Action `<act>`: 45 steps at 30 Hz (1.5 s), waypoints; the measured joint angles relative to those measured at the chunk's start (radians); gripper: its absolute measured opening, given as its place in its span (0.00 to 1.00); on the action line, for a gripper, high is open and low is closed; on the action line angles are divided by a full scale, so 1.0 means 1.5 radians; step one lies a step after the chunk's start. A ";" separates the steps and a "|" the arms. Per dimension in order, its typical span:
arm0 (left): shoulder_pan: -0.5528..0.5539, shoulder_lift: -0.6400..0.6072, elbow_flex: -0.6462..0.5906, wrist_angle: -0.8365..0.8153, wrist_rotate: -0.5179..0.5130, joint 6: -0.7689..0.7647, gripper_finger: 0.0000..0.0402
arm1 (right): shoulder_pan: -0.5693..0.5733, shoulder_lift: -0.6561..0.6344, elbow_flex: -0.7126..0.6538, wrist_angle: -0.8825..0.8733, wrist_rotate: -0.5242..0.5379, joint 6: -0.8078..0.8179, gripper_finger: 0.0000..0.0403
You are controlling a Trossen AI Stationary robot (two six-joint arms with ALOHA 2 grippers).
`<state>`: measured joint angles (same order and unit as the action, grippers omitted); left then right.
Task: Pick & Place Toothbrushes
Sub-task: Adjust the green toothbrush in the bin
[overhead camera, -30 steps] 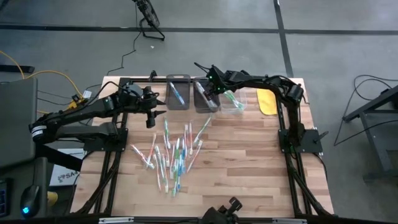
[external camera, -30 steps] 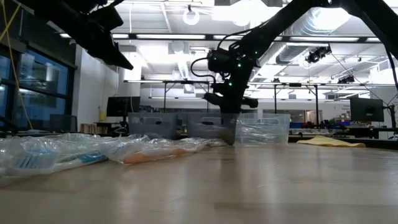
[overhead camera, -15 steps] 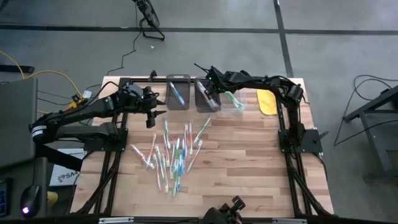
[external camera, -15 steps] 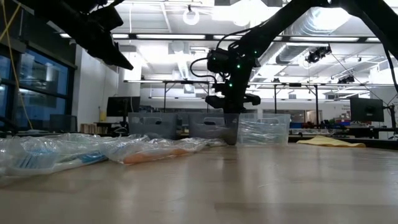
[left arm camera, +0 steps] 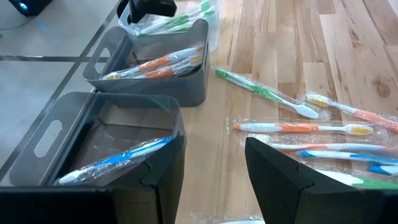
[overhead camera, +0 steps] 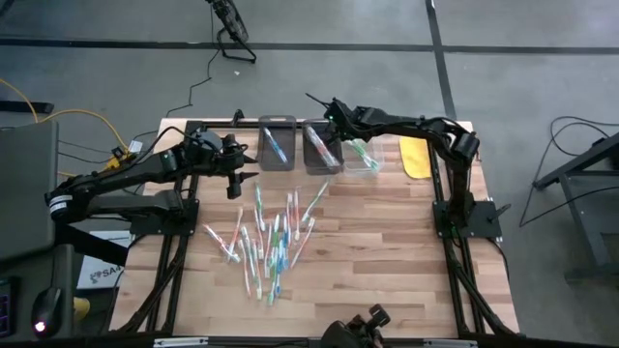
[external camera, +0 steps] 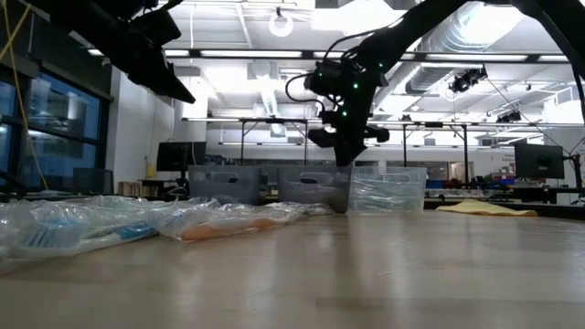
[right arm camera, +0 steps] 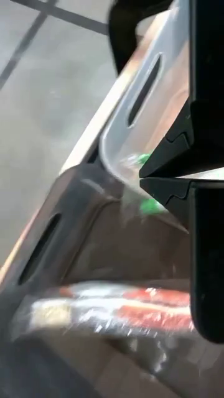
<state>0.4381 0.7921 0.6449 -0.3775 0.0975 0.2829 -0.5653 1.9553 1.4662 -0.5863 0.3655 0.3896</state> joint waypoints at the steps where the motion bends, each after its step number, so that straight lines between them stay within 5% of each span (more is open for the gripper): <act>1: 0.000 0.000 0.000 0.000 0.000 0.000 0.41 | -0.005 0.000 0.000 -0.013 -0.006 0.003 0.01; 9: 0.000 0.000 0.000 -0.007 0.000 0.000 0.41 | -0.012 -0.006 -0.001 -0.024 0.036 0.002 0.01; 16: 0.000 0.000 0.000 -0.012 0.000 0.001 0.41 | -0.011 -0.045 -0.001 -0.065 -0.134 -0.037 0.03; 31: 0.000 0.000 0.000 -0.012 0.000 0.000 0.41 | -0.016 -0.033 -0.023 -0.089 -0.139 -0.042 0.40; 36: 0.000 0.000 0.000 -0.012 0.000 0.000 0.41 | -0.018 -0.033 -0.032 -0.087 -0.117 -0.036 0.36; 45: 0.000 0.000 0.000 -0.012 0.000 0.000 0.41 | -0.018 -0.033 -0.032 -0.076 -0.136 -0.053 0.14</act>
<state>0.4377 0.7918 0.6449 -0.3958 0.0977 0.2829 -0.5919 1.9057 1.4189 -0.7007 0.1611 0.3096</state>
